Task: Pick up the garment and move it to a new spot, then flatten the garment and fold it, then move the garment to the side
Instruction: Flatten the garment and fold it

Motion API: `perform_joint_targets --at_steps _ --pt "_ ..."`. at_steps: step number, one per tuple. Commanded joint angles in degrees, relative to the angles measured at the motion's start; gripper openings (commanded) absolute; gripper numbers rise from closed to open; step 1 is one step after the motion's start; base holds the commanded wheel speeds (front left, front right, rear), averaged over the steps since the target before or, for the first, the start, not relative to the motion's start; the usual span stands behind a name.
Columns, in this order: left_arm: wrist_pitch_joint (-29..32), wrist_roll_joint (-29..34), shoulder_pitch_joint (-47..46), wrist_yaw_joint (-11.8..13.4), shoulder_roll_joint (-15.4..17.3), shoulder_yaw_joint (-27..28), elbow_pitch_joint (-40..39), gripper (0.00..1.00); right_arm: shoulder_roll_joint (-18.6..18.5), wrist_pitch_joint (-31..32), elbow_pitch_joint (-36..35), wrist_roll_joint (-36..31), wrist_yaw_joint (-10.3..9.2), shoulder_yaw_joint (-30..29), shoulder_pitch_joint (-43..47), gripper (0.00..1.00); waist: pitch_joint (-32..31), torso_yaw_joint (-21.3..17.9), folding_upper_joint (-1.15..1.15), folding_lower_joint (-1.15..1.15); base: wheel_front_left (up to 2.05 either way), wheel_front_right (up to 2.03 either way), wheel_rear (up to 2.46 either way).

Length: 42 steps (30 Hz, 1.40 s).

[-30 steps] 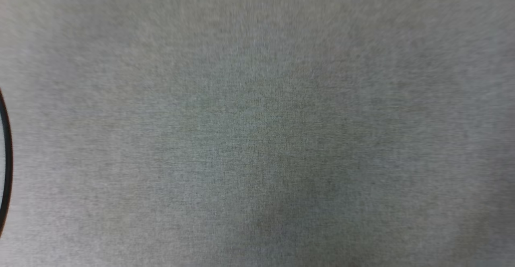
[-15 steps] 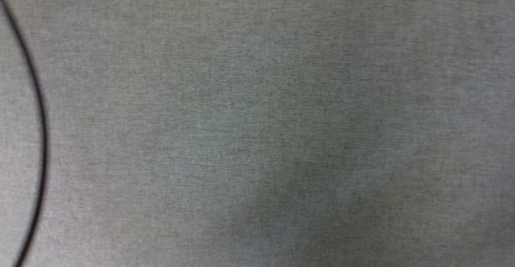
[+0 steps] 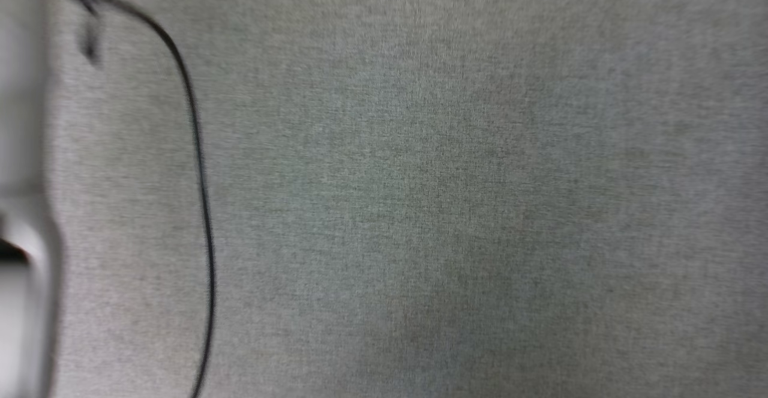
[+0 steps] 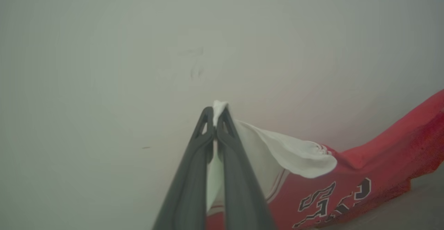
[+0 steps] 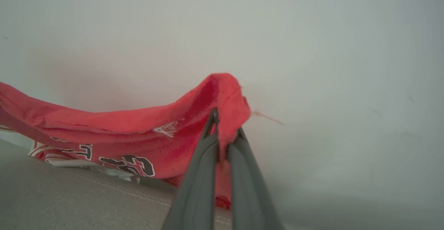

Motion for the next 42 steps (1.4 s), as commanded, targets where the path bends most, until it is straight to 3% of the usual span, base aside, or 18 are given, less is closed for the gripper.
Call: perform_joint_targets --at_steps 1,8,14,27,33,42 --pt "-0.12 0.22 3.93 -0.39 -0.69 0.06 -1.06 0.00 -0.18 -0.75 -0.17 1.24 -0.10 0.71 2.94 0.00 -2.75 0.21 0.00 -0.01 0.00 0.00 0.00" --pt "-0.12 0.34 22.84 -1.35 -3.09 -0.18 -4.94 0.00 -0.51 -3.09 -1.87 6.39 -0.10 6.04 17.77 0.00 -10.50 -0.12 0.00 -0.01 0.00 0.00 0.00" --pt "-0.13 -0.40 37.36 -1.84 -2.69 -0.92 -5.85 0.00 -1.68 -2.93 -3.17 11.93 -0.10 11.05 29.88 0.00 -16.70 -0.75 0.00 -0.01 0.00 0.00 0.00" --pt "1.45 -4.76 57.57 -2.41 0.37 -2.30 -6.71 0.00 -6.52 -0.22 -3.77 22.48 -0.09 18.10 45.30 0.00 -26.51 -1.41 0.00 -0.01 0.00 0.00 0.00" --pt "6.33 -7.46 67.19 -3.21 3.50 -5.01 -13.27 0.00 -11.15 3.48 -6.83 31.14 -0.10 20.73 53.27 0.00 -32.12 -1.09 0.00 -0.01 0.00 0.00 0.00" --pt "11.12 -10.83 77.22 -2.98 6.12 -5.88 -21.14 0.00 -14.74 6.31 -11.54 37.50 -0.10 21.64 61.41 0.00 -35.46 -1.23 0.00 -0.01 0.00 0.00 0.00"
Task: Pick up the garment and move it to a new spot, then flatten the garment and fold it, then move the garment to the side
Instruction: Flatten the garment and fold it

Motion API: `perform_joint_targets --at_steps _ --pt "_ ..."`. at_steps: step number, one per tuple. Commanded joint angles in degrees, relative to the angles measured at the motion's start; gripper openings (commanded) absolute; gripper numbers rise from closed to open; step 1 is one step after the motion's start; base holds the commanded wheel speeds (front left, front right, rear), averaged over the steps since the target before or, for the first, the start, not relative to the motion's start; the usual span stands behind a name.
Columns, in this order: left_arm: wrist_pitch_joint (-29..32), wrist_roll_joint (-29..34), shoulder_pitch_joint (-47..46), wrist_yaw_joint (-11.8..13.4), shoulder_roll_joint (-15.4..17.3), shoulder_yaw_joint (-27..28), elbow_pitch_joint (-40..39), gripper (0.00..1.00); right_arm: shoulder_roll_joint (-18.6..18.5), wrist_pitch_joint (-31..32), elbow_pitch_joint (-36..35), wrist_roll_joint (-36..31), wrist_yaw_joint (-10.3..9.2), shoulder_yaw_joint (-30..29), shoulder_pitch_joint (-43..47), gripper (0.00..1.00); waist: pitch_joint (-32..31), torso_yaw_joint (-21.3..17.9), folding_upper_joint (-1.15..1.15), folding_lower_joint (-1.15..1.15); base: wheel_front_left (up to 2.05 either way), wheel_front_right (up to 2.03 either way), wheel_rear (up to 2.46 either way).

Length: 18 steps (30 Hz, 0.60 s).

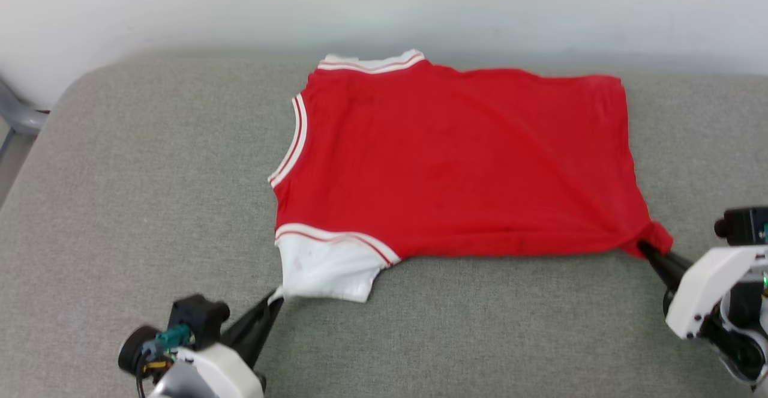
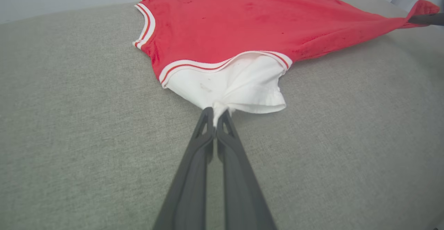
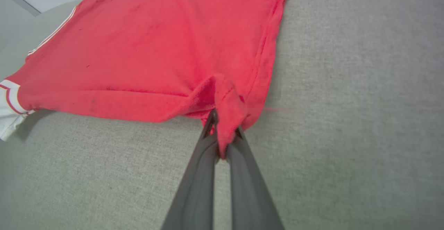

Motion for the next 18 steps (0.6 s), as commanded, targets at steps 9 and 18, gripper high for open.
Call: perform_joint_targets --at_steps 9,18 --pt "5.76 -4.70 10.51 0.50 3.87 -0.17 -7.80 0.00 -3.29 5.12 -5.64 6.59 -0.08 -0.47 10.76 0.00 -4.71 0.04 -0.01 0.01 0.00 0.00 0.00" --pt "11.84 -11.52 19.44 1.02 9.01 1.44 -15.81 0.00 -6.97 9.03 -12.58 7.58 -0.09 -2.78 19.70 0.00 -7.56 -0.06 -0.01 0.01 0.00 0.00 0.00"
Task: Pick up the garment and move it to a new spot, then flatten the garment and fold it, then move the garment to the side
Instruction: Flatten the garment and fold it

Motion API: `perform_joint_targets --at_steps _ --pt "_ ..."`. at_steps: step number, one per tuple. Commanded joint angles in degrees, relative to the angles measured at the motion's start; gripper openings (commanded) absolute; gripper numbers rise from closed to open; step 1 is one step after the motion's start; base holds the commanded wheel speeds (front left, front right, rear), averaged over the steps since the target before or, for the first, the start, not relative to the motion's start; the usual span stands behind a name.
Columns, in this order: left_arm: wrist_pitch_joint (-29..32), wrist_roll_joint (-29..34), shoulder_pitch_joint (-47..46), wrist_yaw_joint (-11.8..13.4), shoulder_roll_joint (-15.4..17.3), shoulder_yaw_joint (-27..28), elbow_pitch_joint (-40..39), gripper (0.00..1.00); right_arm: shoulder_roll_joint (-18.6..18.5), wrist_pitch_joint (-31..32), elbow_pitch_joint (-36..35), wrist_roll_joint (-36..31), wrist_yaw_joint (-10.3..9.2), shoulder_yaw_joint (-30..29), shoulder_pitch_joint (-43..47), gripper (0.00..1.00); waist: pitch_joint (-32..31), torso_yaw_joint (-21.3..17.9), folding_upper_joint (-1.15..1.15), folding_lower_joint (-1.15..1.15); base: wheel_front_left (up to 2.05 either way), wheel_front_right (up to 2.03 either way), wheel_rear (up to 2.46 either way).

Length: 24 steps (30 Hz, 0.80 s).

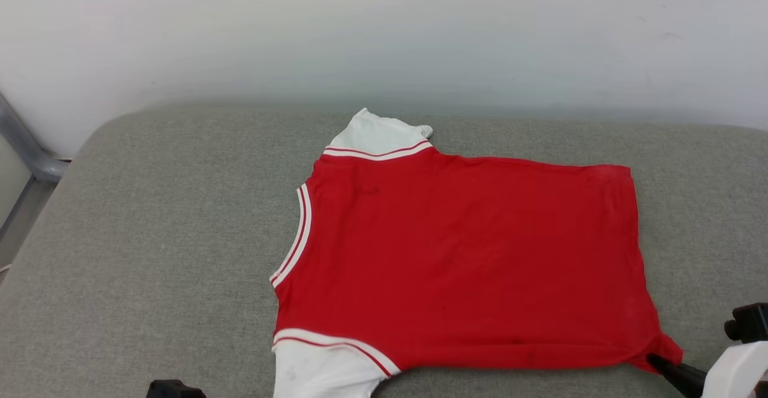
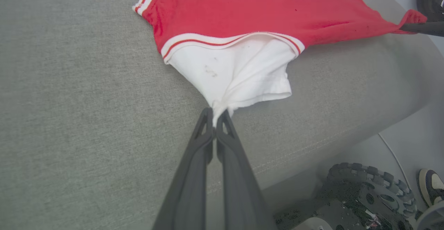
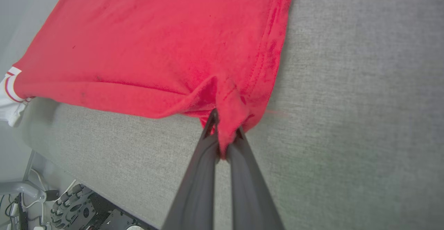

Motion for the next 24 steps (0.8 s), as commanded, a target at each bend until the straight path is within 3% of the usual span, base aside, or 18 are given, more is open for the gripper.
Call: perform_joint_targets --at_steps 1,11,24 --pt "0.58 -0.37 1.15 -0.04 0.38 -0.07 -0.88 0.00 -0.86 0.77 -0.74 0.45 -0.09 -0.74 1.43 0.00 -0.12 -0.07 0.00 0.01 0.00 0.00 0.00" --pt "0.84 -0.67 -2.68 0.23 1.19 1.17 -4.47 0.00 -0.91 5.55 -7.75 -1.43 -0.08 -6.72 4.25 0.00 3.11 -0.44 0.00 0.01 0.00 0.00 0.00" --pt "3.69 1.74 -18.86 -0.61 1.30 1.51 -0.51 0.00 3.13 12.54 -9.86 -6.80 -0.08 -12.25 -2.40 0.00 10.14 -1.29 0.00 0.01 0.00 0.00 0.00"
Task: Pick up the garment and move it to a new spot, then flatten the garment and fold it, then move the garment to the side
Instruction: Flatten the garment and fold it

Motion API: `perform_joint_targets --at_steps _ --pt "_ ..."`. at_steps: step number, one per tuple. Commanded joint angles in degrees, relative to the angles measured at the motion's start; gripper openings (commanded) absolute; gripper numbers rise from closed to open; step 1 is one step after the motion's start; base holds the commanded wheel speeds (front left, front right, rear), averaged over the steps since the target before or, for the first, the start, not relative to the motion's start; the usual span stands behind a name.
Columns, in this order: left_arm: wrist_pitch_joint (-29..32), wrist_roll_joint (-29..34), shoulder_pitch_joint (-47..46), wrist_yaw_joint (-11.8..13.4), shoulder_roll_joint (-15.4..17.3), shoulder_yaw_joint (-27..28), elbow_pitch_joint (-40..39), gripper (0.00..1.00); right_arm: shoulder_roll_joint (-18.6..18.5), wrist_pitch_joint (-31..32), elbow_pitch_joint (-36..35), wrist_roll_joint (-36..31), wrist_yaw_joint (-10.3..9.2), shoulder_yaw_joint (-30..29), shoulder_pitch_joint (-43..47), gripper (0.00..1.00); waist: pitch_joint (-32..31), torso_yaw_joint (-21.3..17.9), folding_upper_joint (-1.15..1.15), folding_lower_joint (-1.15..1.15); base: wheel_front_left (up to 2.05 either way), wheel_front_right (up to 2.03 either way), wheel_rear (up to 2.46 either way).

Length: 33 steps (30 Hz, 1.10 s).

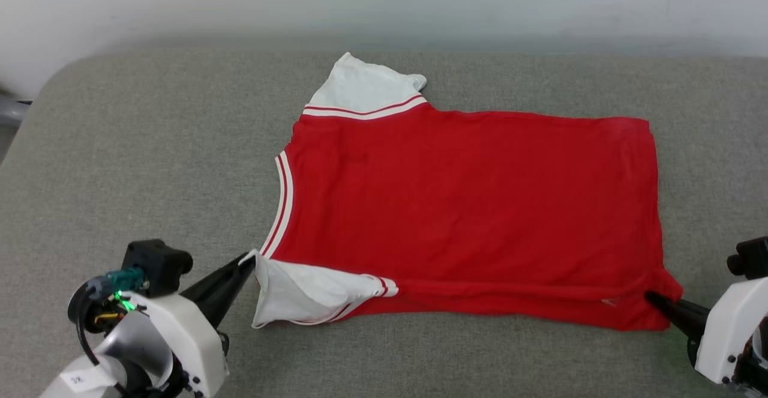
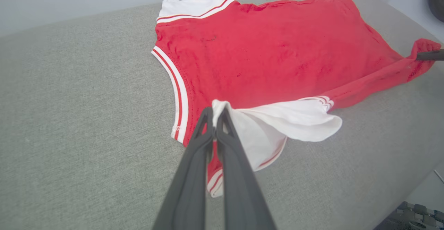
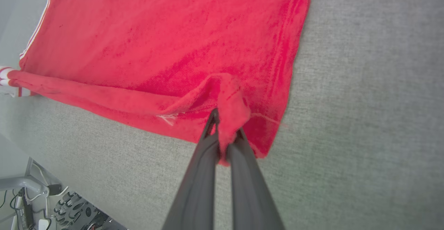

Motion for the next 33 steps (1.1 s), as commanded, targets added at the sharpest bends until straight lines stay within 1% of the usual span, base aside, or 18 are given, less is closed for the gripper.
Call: perform_joint_targets --at_steps 1,3,5,7,13,20,25,26,27,28,29,31,33 --pt "0.70 0.01 -2.07 -0.15 -0.30 -0.14 1.01 0.00 0.63 0.59 0.23 -0.79 -0.06 -0.56 -1.50 0.00 1.75 -0.36 0.00 -0.01 0.00 0.00 0.00" --pt "1.89 0.72 -5.10 -0.26 0.06 -0.38 2.51 0.00 1.39 1.32 0.33 -1.60 -0.07 -1.10 -2.70 0.00 3.07 -0.54 0.00 -0.01 0.00 0.00 0.00" --pt "2.74 1.05 -7.97 -0.31 -0.54 -0.61 4.09 0.00 1.97 1.94 0.45 -2.33 -0.07 -1.57 -3.67 0.00 4.45 -0.63 0.00 -0.01 0.00 0.00 0.00" --pt "3.45 1.70 -10.72 -0.31 -0.31 -0.91 5.92 0.00 2.56 2.33 0.54 -3.03 -0.07 -1.97 -5.00 0.00 5.69 -0.81 0.00 -0.01 0.00 0.00 0.00" --pt "5.21 2.28 -16.53 -0.94 -0.90 -2.92 11.06 0.00 4.15 3.40 2.35 -6.17 -0.07 -1.76 -8.32 0.00 8.19 -1.51 0.00 -0.01 0.00 0.00 0.00" --pt "4.06 3.21 -20.09 -1.22 -1.72 -5.96 15.93 0.00 5.78 2.98 5.23 -9.08 -0.08 -2.17 -11.64 0.00 9.91 -1.79 0.00 -0.01 0.00 0.00 0.00" --pt "2.15 3.47 -21.67 -1.32 -2.55 -8.06 19.27 0.00 5.88 3.42 6.46 -9.98 -0.08 -1.33 -12.41 0.00 10.15 -1.50 0.00 -0.01 0.00 0.00 0.00" --pt "1.71 3.51 -21.96 -1.35 -2.89 -8.53 19.89 0.04 5.82 3.15 6.65 -10.49 -0.08 -1.20 -12.50 0.15 10.01 -1.43 0.00 -0.01 0.00 0.00 0.00" --pt "1.09 3.50 -22.19 -1.37 -3.27 -8.82 20.57 0.40 5.83 2.85 6.90 -10.81 -0.08 -1.19 -12.56 0.98 9.76 -1.35 0.00 -0.01 0.00 0.00 0.00" --pt "0.49 3.53 -22.35 -1.39 -3.58 -9.17 21.15 0.96 6.02 2.45 7.33 -11.03 -0.09 -1.49 -12.65 1.00 9.44 -1.27 0.00 -0.01 0.00 0.00 0.00" --pt "-0.25 3.47 -22.36 -1.39 -3.91 -9.44 21.82 1.00 6.22 2.44 7.60 -11.15 -0.09 -1.41 -12.66 1.00 9.04 -1.18 0.00 -0.01 0.00 0.00 0.00" --pt "-1.79 3.18 -22.18 -1.37 -4.63 -9.55 23.28 1.00 6.42 1.92 7.86 -11.21 -0.09 -1.64 -12.72 1.00 8.04 -1.07 0.00 -0.01 0.00 0.00 0.00" --pt "-3.81 3.35 -21.84 -0.70 -5.39 -9.05 24.40 1.00 6.43 1.23 7.57 -11.44 -0.08 -1.87 -12.70 1.00 6.90 -1.06 0.00 -0.01 0.00 0.00 0.00"
